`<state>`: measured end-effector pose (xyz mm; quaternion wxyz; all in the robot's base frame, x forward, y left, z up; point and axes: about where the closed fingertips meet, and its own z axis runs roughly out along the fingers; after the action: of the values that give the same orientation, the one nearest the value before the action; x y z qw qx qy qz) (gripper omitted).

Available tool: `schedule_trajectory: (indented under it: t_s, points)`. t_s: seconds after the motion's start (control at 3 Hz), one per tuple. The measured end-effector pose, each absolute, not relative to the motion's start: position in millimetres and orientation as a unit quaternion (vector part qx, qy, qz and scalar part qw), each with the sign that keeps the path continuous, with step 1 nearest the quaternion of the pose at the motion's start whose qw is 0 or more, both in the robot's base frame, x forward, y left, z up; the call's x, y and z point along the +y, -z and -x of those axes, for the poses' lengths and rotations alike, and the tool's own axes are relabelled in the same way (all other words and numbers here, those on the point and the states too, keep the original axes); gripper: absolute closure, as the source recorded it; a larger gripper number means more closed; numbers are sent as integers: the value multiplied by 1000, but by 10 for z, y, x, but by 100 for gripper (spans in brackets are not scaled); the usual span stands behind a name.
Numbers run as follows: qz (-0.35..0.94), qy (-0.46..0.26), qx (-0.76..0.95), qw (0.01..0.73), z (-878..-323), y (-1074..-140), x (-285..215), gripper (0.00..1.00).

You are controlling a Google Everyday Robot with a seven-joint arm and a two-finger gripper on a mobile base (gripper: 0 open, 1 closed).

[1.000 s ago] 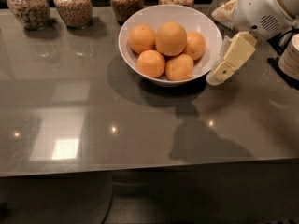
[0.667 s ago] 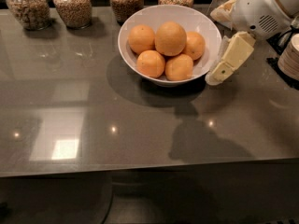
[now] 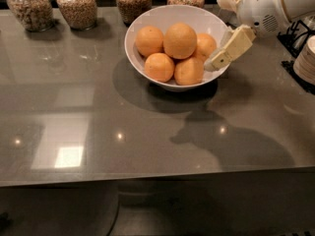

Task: Pick orange from white bowl

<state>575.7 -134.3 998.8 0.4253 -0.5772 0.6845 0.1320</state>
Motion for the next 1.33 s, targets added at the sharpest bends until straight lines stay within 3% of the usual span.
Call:
schedule_trajectory:
  t_s: [0.33,1.0,1.33]
  points:
    - [569,-153,664,459,-6057,-10029,-1239,0]
    - [581,-172,651,457,-6378,-9884,-989,0]
    - [589,-173,652,445,-6476,-9779,-917,8]
